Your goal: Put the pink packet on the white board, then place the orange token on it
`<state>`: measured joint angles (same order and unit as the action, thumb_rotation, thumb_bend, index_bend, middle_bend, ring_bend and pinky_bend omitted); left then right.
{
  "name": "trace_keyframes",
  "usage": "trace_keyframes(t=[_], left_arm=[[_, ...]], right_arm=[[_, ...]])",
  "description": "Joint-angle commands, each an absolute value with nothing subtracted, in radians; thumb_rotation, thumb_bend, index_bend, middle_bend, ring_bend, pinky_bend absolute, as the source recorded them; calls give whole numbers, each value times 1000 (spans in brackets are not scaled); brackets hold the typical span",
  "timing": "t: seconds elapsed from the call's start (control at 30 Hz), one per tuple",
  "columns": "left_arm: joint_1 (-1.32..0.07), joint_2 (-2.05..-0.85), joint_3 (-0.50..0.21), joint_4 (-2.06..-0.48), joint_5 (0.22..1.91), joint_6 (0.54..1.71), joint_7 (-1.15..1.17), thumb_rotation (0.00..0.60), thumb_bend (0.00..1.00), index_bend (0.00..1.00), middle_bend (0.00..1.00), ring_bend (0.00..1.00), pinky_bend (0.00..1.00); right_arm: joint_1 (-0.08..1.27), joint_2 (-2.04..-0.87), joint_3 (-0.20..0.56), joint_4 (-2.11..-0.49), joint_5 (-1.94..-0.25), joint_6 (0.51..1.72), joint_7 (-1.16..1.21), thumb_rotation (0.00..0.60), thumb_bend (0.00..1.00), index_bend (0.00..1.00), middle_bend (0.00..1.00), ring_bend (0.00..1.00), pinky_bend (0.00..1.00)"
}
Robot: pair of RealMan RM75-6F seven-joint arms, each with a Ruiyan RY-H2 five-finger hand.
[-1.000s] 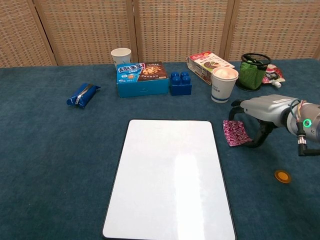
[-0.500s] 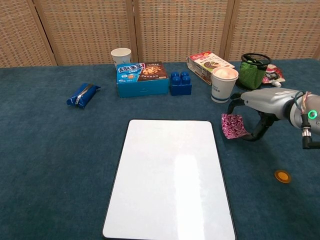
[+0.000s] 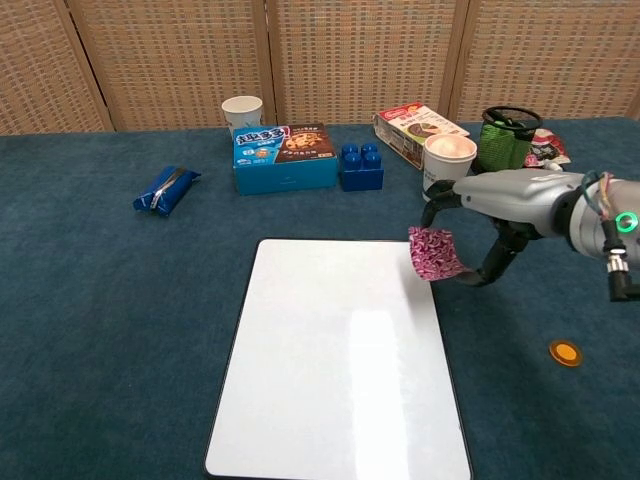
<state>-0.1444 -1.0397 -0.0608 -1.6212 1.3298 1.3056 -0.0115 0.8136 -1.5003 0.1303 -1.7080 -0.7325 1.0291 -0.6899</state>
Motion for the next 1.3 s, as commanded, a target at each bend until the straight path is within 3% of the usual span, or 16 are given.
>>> trace_keyframes(t=[0.03, 0.23, 0.27, 0.33, 0.4, 0.47, 0.77, 1.0, 1.3], left_arm=[[-144, -1039, -60, -1622, 1332, 1306, -12, 600, 0, 0, 0, 0, 0], [-142, -1036, -60, -1621, 1330, 1305, -22, 600, 0, 0, 0, 0, 0], [-142, -1035, -60, -1620, 1329, 1305, -24, 600, 0, 0, 0, 0, 0], [-142, -1034, -61, -1618, 1327, 1304, -30, 600, 0, 0, 0, 0, 0], [-142, -1032, -62, -1617, 1326, 1304, -34, 600, 0, 0, 0, 0, 0], [-142, -1031, -62, -1616, 1326, 1302, -38, 600, 0, 0, 0, 0, 0], [-142, -1032, -59, -1616, 1331, 1302, -34, 600, 0, 0, 0, 0, 0], [-140, -1033, -57, -1622, 1338, 1311, -28, 600, 0, 0, 0, 0, 0], [-137, -1031, -55, -1629, 1348, 1321, -24, 600, 0, 0, 0, 0, 0]], right_arm=[[839, -1549, 124, -1725, -722, 1046, -737, 600, 363, 523, 0, 0, 0], [880, -1639, 132, -1707, -671, 1079, -812, 600, 322, 497, 0, 0, 0], [885, -1649, 134, -1704, -665, 1083, -820, 600, 294, 456, 0, 0, 0], [891, -1663, 137, -1700, -655, 1091, -830, 600, 174, 247, 0, 0, 0], [893, -1666, 138, -1701, -646, 1097, -836, 600, 95, 112, 0, 0, 0], [893, -1660, 139, -1709, -637, 1104, -841, 600, 58, 72, 0, 0, 0], [861, -1550, 114, -1816, -672, 1133, -824, 600, 98, 74, 0, 0, 0], [792, -1421, 39, -1862, -798, 1129, -739, 600, 246, 348, 0, 0, 0], [674, -1315, -85, -1781, -1082, 1084, -485, 600, 260, 399, 0, 0, 0]])
